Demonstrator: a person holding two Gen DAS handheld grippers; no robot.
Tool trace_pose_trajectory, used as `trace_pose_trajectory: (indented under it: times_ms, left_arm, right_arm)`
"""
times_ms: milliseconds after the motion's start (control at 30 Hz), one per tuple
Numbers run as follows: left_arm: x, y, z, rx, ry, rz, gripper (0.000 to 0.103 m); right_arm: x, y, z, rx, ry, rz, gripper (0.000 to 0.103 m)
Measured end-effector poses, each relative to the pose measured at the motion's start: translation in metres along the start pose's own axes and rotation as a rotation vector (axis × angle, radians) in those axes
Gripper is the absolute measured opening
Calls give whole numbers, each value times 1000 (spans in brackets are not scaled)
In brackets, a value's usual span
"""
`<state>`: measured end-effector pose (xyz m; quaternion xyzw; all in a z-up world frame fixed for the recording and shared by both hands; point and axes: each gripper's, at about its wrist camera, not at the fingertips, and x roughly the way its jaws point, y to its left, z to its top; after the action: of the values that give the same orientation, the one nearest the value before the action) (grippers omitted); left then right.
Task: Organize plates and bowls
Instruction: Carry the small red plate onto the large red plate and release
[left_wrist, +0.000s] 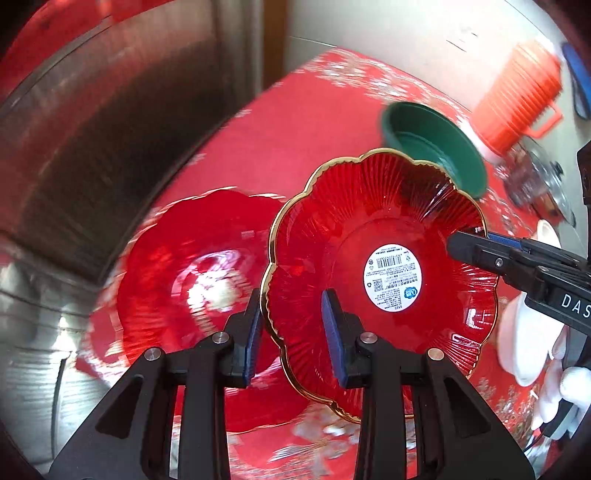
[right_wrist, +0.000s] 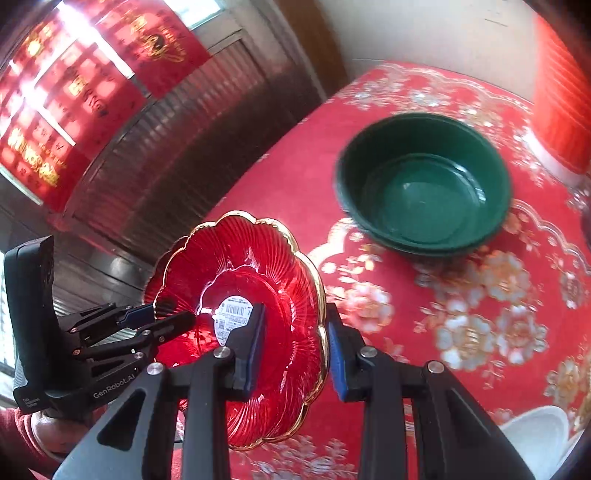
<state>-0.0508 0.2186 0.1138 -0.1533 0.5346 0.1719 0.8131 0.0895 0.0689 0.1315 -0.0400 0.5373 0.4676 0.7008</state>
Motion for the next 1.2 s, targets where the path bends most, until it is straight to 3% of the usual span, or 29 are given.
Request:
trace_pose_trajectory:
  times_ms: [267,533,967,1200]
  left_arm:
    - [0,70,-15,-114,17,78,31]
    - [29,100,-27,-169,51,100,31]
    - [52,102,-21,-142,41,100,32]
    - [58,98,-21,-123,41,85,37]
  right_arm:
    - [57,55,11,-98,79,45,32]
    - [103,72,8,-125,157,22,32]
    - [129,95,3,-186,180,-106,32]
    - [128,103,2,-206,172,-143,34]
